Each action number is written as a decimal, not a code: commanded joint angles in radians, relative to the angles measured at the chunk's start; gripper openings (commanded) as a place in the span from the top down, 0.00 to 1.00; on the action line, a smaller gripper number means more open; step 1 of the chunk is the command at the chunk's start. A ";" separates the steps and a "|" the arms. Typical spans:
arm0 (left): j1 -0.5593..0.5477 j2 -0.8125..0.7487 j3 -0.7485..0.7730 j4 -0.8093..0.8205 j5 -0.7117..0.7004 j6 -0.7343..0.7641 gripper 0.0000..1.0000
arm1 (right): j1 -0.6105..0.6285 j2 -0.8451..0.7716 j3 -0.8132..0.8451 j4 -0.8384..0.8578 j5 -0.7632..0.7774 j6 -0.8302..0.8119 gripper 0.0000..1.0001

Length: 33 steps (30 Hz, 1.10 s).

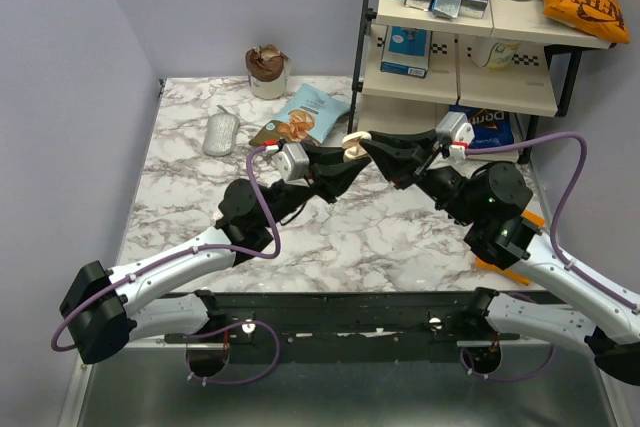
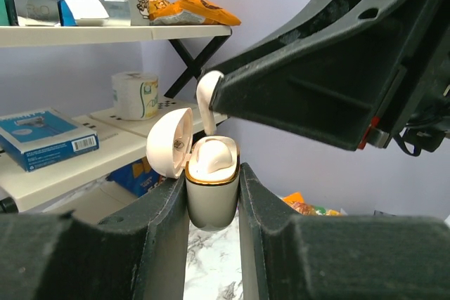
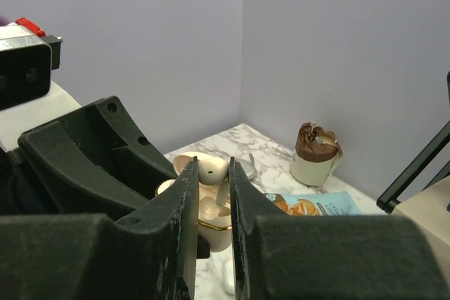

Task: Insert the wireless bluetooth earbuds into the charging case
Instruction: Place the earbud at the center of the board.

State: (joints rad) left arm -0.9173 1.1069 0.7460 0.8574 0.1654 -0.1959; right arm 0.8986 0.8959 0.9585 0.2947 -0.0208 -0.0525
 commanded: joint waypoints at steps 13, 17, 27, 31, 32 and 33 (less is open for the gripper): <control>0.000 -0.016 -0.013 0.098 0.010 0.003 1.00 | 0.008 -0.018 -0.029 -0.002 0.001 0.025 0.99; 0.000 -0.019 -0.013 0.101 0.006 0.006 1.00 | 0.006 -0.018 -0.030 -0.011 -0.007 0.026 0.99; 0.000 -0.015 -0.013 0.104 0.006 0.004 1.00 | 0.006 -0.005 0.002 -0.072 0.018 0.025 0.66; 0.000 -0.018 -0.014 0.106 0.006 0.004 1.00 | 0.006 0.003 0.016 -0.086 0.042 0.029 0.57; 0.000 -0.018 -0.016 0.106 0.005 0.006 1.00 | 0.008 0.003 0.016 -0.086 0.045 0.031 0.55; 0.000 -0.018 -0.016 0.106 0.006 0.007 1.00 | 0.006 0.005 0.020 -0.088 0.056 0.031 0.54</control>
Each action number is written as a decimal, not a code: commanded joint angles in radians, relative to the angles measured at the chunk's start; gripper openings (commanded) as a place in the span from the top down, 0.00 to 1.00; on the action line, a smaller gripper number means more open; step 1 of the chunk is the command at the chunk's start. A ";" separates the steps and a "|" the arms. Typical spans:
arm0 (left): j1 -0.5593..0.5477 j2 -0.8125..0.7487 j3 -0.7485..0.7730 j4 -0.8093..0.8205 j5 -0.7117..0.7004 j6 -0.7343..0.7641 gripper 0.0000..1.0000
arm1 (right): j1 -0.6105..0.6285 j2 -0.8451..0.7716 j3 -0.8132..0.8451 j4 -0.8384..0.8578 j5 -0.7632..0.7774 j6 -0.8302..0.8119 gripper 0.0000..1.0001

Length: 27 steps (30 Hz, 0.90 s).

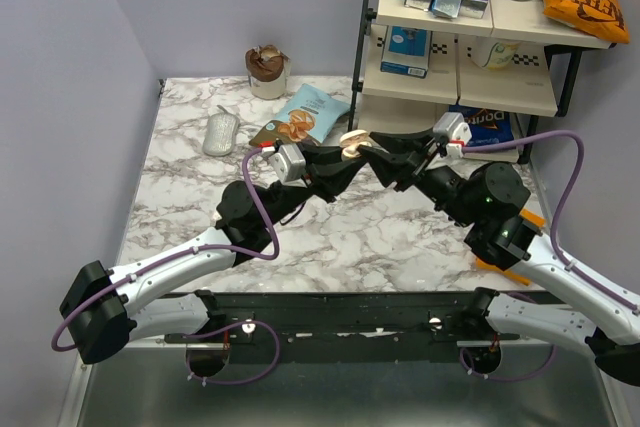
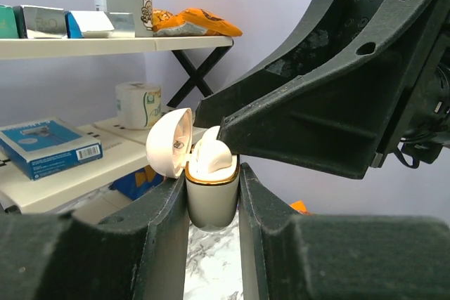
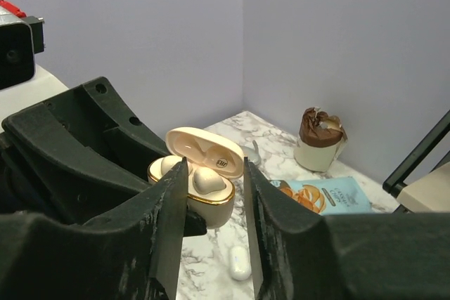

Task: Insert the wireless bluetooth earbuds into the charging case
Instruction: Place the earbud at the center of the board, then close the charging case.

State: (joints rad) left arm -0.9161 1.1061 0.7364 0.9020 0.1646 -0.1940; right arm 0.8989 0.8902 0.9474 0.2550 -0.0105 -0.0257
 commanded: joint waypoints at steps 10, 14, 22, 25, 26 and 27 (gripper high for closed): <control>-0.001 -0.022 -0.025 0.061 -0.005 0.005 1.00 | 0.008 -0.028 0.083 -0.071 0.098 0.058 0.36; -0.001 -0.023 -0.032 0.067 -0.007 0.002 1.00 | 0.006 -0.048 0.126 -0.095 0.104 0.076 0.30; -0.001 -0.038 -0.063 0.069 0.084 0.028 1.00 | 0.008 0.173 0.436 -0.509 0.256 0.061 0.33; -0.006 -0.048 -0.065 0.017 0.124 0.068 1.00 | 0.006 0.217 0.473 -0.562 0.236 0.059 0.33; -0.009 -0.054 -0.066 0.003 0.128 0.073 1.00 | 0.008 0.225 0.484 -0.579 0.236 0.063 0.33; -0.009 -0.057 -0.075 0.003 0.128 0.083 1.00 | 0.006 0.240 0.487 -0.586 0.231 0.063 0.33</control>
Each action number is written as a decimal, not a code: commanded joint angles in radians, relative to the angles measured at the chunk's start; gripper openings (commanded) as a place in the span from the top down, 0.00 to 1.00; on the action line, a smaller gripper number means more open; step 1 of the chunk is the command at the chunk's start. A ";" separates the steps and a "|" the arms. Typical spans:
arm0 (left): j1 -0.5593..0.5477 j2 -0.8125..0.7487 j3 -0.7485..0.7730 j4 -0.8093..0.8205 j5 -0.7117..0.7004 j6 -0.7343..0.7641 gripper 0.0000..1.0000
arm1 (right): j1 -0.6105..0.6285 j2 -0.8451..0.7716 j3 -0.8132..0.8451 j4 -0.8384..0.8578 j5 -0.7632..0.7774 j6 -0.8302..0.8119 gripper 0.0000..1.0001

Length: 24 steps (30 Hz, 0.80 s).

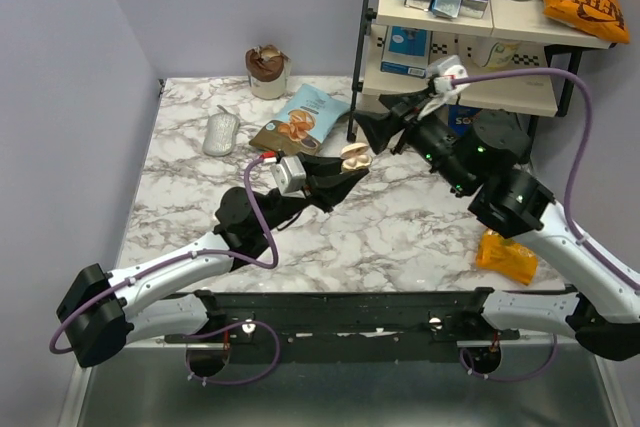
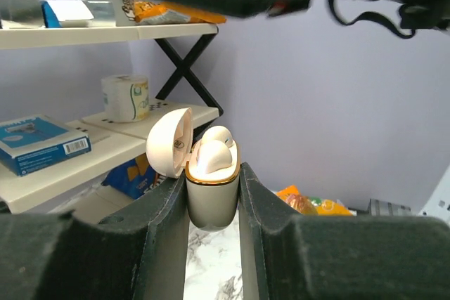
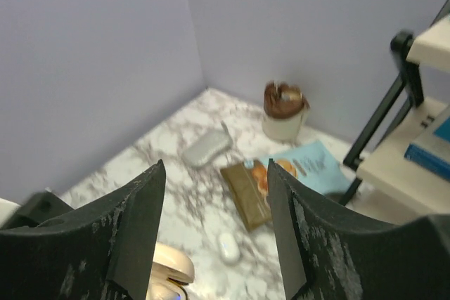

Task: Insert the wireless bluetooth earbuds into the charging case
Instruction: Close the charging case.

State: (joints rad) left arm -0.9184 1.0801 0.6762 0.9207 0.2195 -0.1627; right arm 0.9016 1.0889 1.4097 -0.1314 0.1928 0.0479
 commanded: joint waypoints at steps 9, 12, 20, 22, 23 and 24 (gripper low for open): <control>-0.013 -0.045 -0.024 -0.026 0.049 0.086 1.00 | 0.005 0.101 0.081 -0.306 -0.004 0.000 0.37; -0.013 -0.046 -0.024 -0.029 0.024 0.088 1.00 | 0.005 0.086 0.063 -0.321 -0.033 0.007 0.38; -0.013 -0.048 -0.023 -0.014 -0.025 0.091 1.00 | 0.003 0.036 -0.029 -0.349 -0.082 0.020 0.40; -0.013 -0.048 -0.018 -0.011 -0.031 0.091 1.00 | 0.003 0.022 -0.037 -0.355 -0.093 0.021 0.41; -0.013 -0.046 -0.018 -0.006 -0.038 0.089 1.00 | 0.003 0.019 -0.041 -0.361 -0.099 0.023 0.41; -0.013 -0.045 -0.017 -0.006 -0.040 0.091 1.00 | 0.003 0.019 -0.043 -0.367 -0.102 0.021 0.41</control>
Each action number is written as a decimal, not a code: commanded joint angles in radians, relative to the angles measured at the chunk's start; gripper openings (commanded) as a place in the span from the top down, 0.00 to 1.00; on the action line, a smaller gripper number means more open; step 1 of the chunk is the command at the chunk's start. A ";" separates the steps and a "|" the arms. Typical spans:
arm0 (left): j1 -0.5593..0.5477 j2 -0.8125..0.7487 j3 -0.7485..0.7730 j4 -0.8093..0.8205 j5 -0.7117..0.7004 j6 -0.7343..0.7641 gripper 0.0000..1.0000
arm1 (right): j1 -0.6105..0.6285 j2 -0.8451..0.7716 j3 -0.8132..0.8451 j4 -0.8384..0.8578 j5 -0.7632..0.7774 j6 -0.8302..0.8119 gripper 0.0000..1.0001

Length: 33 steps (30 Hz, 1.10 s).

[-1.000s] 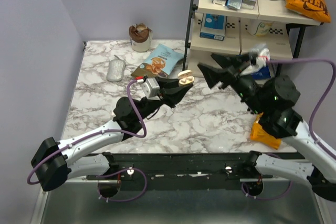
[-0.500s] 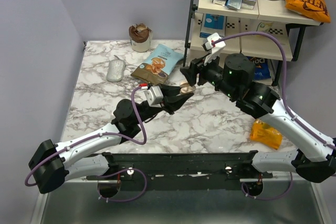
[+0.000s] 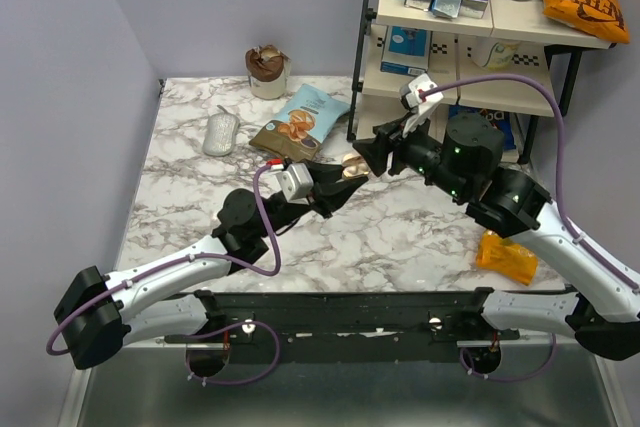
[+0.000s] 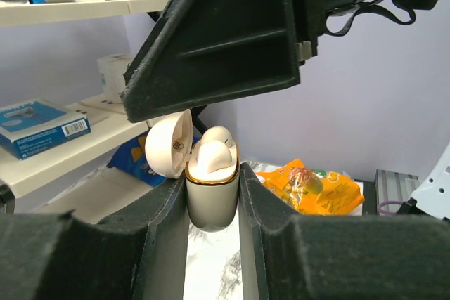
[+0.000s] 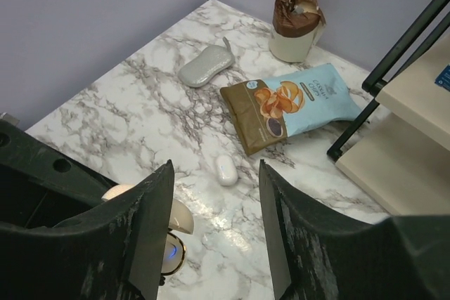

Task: Insert the wireless bluetooth earbuds into the charging case
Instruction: Close the charging case.

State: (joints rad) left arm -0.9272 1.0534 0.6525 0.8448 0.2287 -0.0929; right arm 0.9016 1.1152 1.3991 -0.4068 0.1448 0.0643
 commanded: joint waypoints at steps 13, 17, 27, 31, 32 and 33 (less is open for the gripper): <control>-0.004 -0.030 0.013 0.020 -0.008 0.062 1.00 | 0.005 -0.071 -0.045 -0.073 0.008 0.055 0.36; -0.009 -0.050 -0.011 -0.042 0.066 0.126 1.00 | 0.003 -0.017 0.061 -0.154 0.061 0.051 0.36; -0.082 -0.079 -0.013 -0.202 0.067 0.306 1.00 | 0.003 0.095 0.135 -0.259 -0.039 0.026 0.43; -0.082 -0.078 -0.013 -0.176 0.032 0.291 1.00 | 0.005 0.077 0.100 -0.264 -0.077 0.032 0.45; -0.082 -0.079 -0.011 -0.173 0.024 0.279 1.00 | 0.003 0.063 0.083 -0.265 -0.091 0.034 0.45; -0.082 -0.079 -0.010 -0.168 0.008 0.275 1.00 | 0.005 0.057 0.074 -0.265 -0.100 0.038 0.45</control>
State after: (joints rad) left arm -1.0058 0.9840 0.6384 0.6556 0.2752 0.1688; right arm 0.9024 1.2060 1.5150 -0.6308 0.1131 0.1043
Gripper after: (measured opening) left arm 0.357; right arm 0.554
